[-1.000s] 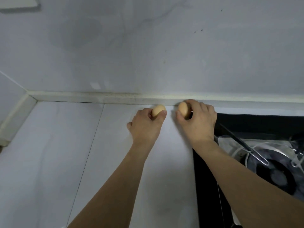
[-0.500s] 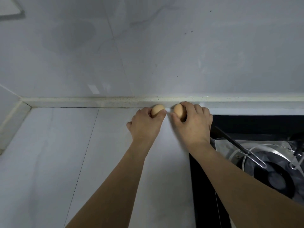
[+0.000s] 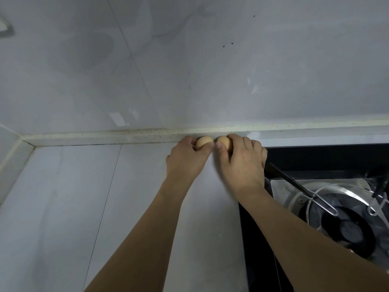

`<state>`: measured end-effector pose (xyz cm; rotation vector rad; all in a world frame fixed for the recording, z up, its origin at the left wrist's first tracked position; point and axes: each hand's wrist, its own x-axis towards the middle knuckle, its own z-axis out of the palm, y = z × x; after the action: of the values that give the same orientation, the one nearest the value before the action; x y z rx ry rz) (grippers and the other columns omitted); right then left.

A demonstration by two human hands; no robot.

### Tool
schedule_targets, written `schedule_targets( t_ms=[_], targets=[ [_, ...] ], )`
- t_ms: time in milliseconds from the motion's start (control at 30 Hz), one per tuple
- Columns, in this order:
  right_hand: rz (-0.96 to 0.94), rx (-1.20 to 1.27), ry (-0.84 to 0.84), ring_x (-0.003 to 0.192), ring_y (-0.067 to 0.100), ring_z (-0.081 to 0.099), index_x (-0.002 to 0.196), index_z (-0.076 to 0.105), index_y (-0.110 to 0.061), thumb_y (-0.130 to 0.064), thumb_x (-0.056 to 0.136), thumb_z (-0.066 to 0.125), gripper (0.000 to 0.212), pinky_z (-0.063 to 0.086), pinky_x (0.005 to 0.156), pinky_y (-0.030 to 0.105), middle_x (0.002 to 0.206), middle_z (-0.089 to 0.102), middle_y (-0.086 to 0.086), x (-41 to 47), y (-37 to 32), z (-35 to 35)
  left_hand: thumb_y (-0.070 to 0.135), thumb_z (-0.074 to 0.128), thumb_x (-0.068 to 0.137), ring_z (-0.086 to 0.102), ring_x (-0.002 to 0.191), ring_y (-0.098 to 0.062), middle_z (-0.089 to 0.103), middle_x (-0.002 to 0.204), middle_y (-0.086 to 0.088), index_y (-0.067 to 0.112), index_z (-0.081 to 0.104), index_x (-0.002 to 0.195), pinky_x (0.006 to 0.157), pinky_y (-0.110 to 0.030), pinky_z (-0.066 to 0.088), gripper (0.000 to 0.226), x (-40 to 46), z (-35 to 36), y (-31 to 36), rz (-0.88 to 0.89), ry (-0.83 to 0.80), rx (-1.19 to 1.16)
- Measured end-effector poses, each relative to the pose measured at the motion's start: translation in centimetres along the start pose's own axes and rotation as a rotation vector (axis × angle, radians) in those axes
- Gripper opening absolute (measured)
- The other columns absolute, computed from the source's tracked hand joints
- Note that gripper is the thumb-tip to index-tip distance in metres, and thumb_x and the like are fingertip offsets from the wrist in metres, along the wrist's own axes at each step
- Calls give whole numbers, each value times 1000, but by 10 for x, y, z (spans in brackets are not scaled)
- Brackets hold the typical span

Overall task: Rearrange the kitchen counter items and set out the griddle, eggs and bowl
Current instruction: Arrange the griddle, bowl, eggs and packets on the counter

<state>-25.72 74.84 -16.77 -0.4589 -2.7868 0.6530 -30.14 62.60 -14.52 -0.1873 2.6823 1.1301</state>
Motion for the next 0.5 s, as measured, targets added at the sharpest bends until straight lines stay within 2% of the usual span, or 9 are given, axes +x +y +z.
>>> schedule_targets(
  t_ms=[267, 500],
  targets=[
    [20, 20, 0, 106, 23, 43, 117, 56, -20, -37, 102, 30, 35, 20, 92, 33, 111, 59, 1, 0, 1, 0, 50, 48, 92, 60, 90, -15, 62, 90, 13, 26, 60, 99, 78, -33, 48, 28, 1, -1, 2, 12, -19, 22],
    [24, 4, -1, 106, 21, 43, 115, 57, -19, -37, 101, 32, 33, 20, 91, 32, 110, 59, 0, 0, 1, 0, 53, 47, 92, 60, 91, -16, 64, 96, 9, 24, 62, 104, 84, -36, 50, 35, -1, 1, 2, 16, -4, 24]
  ],
)
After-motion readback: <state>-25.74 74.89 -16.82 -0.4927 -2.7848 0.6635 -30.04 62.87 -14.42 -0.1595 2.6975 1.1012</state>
